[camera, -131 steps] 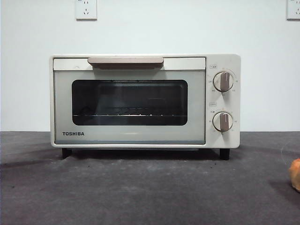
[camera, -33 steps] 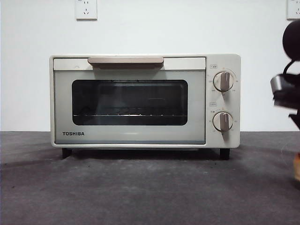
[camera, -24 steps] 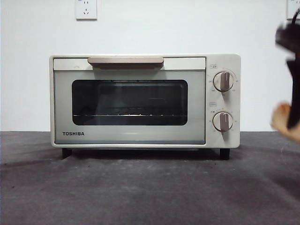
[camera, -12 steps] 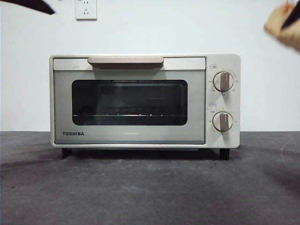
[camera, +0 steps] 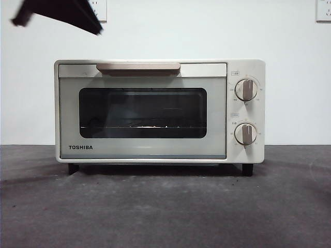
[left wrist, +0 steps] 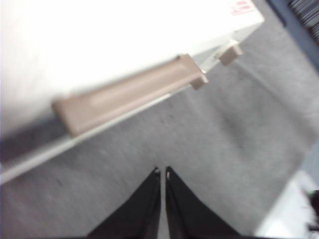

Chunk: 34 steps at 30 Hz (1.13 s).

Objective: The left arm flap open the oven, the right arm pick bread and place it into oven, the left arm flap close the oven

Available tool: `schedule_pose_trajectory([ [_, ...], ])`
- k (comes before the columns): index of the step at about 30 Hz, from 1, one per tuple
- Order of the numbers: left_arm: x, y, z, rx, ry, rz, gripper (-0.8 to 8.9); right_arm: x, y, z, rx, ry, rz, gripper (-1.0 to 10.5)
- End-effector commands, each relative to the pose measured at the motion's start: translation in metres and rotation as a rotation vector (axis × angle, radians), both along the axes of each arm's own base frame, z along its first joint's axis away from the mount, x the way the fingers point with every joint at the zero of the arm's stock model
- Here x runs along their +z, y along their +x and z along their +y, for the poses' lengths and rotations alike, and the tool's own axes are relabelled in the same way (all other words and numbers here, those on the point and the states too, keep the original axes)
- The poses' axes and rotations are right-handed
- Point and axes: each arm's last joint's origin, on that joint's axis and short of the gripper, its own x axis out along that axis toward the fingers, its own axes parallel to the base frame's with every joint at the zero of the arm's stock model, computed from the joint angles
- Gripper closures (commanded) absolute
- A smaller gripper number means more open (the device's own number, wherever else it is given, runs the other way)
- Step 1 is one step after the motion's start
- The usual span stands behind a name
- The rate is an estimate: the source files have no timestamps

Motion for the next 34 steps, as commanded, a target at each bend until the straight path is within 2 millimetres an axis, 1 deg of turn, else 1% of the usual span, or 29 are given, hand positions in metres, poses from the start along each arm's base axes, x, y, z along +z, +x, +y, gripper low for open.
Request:
schedule_pose_trajectory([
  [1,0.005,0.016,-0.015,-0.060,0.062,-0.105,7.97,0.003,-0.004,-0.001,-0.008,0.030,-0.007,8.4],
  [4,0.005,0.029,-0.028,-0.078,0.066,-0.158,7.97,0.004,-0.008,-0.002,-0.010,0.038,-0.023,8.4],
  [8,0.000,0.039,-0.039,-0.085,0.073,-0.171,7.97,0.005,-0.010,-0.002,-0.010,0.041,-0.032,8.4],
  [17,-0.017,0.054,-0.048,-0.049,0.148,-0.182,7.97,0.005,-0.010,-0.003,-0.039,0.029,-0.035,8.4],
  [22,-0.022,0.054,-0.049,-0.065,0.169,-0.162,7.97,0.005,-0.009,-0.003,-0.042,0.025,-0.038,8.4],
  [28,-0.028,0.044,-0.053,-0.130,0.241,-0.117,7.97,0.004,-0.009,-0.004,-0.076,0.010,-0.043,8.4],
  [34,-0.034,0.034,-0.059,-0.122,0.359,-0.087,7.97,0.004,-0.009,-0.004,-0.081,0.007,-0.043,8.4],
])
